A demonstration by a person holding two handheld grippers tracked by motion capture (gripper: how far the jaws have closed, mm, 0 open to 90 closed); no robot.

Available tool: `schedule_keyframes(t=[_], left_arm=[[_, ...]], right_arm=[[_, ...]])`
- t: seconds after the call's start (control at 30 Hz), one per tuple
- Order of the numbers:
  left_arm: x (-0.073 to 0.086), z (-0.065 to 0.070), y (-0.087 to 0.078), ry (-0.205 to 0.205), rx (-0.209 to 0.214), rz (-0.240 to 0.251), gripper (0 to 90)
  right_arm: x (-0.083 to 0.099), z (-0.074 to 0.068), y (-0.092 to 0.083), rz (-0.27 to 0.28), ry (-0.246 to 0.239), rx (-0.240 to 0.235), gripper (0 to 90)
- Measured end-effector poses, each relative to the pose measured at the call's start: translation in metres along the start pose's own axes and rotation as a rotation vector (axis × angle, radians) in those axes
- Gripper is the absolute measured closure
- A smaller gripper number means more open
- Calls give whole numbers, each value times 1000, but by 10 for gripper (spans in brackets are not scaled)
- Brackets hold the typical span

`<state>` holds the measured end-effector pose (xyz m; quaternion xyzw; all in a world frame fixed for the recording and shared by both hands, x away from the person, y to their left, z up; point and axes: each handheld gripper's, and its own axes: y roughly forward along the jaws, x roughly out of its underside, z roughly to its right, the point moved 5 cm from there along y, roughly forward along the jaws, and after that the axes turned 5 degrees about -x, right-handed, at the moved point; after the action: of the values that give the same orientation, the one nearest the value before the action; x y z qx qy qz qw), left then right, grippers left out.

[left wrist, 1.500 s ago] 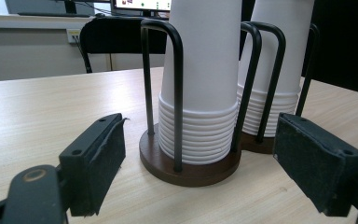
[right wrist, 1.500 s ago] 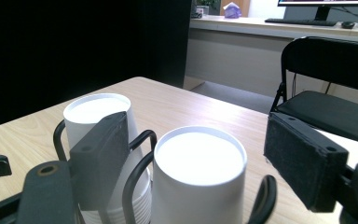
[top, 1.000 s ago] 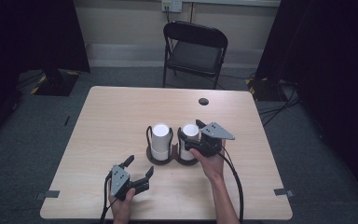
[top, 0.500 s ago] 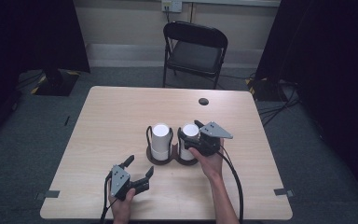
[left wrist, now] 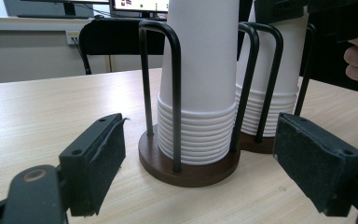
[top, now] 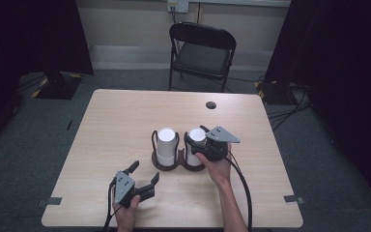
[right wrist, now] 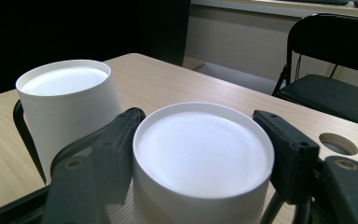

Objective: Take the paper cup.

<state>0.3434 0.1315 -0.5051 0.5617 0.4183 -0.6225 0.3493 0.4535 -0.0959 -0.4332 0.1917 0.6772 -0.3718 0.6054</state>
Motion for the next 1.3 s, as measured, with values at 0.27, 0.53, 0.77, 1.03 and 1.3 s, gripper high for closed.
schedule_keyframes(t=[0.27, 0.53, 0.77, 1.03, 1.3], left_arm=[[0, -1, 0, -7, 8, -1, 168], [0, -2, 1, -17, 12, -7, 171], [0, -1, 2, -19, 30, -16, 186], [1, 0, 6, -3, 89, -58, 206], [0, -3, 4, -27, 44, -30, 199]], right_arm=[[-1, 1, 1, 2, 7, 4, 352], [-3, 2, 0, 21, 25, 11, 353], [-4, 2, -1, 23, 29, 10, 354], [-7, 3, -3, 26, 30, 15, 354], [-13, 4, -5, 40, 40, 17, 355]])
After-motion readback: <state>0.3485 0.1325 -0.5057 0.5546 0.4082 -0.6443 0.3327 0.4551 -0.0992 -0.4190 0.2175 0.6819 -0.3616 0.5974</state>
